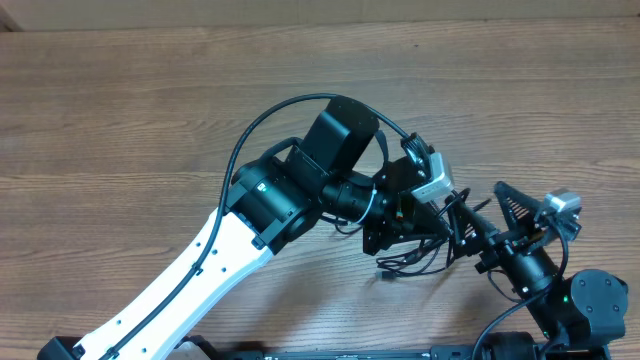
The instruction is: Untangle cables
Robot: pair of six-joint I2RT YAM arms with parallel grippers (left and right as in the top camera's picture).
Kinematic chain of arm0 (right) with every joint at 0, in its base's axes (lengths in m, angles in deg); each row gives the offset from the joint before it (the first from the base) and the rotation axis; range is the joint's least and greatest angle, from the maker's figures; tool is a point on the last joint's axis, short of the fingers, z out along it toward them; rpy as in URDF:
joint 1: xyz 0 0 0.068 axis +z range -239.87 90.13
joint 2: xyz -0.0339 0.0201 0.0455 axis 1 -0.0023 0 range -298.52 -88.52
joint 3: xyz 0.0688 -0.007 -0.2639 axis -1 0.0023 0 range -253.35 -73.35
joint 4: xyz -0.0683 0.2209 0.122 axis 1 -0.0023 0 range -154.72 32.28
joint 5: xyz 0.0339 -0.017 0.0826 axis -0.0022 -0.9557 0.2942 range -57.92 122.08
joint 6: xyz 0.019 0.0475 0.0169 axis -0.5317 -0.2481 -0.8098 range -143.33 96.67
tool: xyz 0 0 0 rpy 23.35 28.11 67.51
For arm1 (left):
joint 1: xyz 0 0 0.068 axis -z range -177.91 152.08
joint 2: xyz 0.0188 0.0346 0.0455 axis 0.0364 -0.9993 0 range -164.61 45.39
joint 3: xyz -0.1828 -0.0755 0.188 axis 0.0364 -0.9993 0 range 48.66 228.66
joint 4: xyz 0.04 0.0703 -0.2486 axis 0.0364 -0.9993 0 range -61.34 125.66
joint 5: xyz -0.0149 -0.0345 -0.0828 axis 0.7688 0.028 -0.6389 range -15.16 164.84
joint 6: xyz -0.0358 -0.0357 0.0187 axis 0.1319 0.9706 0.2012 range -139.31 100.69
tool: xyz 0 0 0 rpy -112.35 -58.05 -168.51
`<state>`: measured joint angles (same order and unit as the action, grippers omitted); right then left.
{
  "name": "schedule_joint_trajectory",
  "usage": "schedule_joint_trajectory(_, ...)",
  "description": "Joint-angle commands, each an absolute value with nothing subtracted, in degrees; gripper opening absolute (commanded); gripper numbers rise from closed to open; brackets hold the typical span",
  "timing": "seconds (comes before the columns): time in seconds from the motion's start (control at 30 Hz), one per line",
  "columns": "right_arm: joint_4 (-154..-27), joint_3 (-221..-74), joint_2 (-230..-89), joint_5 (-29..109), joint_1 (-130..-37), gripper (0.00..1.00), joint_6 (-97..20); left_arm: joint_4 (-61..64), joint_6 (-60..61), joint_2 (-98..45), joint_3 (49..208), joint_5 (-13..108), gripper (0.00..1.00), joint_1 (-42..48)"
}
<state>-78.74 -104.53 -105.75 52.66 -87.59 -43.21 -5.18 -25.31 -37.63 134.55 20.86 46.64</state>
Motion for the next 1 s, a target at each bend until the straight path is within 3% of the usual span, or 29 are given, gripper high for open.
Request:
schedule_joint_trajectory(0.0, -77.97, -105.34, -105.21, 47.94, -87.69, 1.0, -42.27, -5.27, -26.6, -37.0, 135.81, 21.67, 0.04, 46.9)
schedule_joint_trajectory(0.6, -77.14, -105.34, -105.21, 38.43, -87.69, 1.0, -39.1, -7.26, -27.01, -37.04, 135.81, 22.13, 0.04, 53.11)
schedule_joint_trajectory(0.77, -79.26, -105.34, -105.21, 27.06, -87.69, 1.0, -39.1, -12.61, -27.01, -37.04, 135.81, 29.6, 0.04, 53.07)
schedule_joint_trajectory(0.97, -80.95, -105.32, -105.21, 23.94, -87.69, 1.0, -39.08, -18.14, -26.34, -37.02, 135.81, 39.88, 0.04, 53.04)
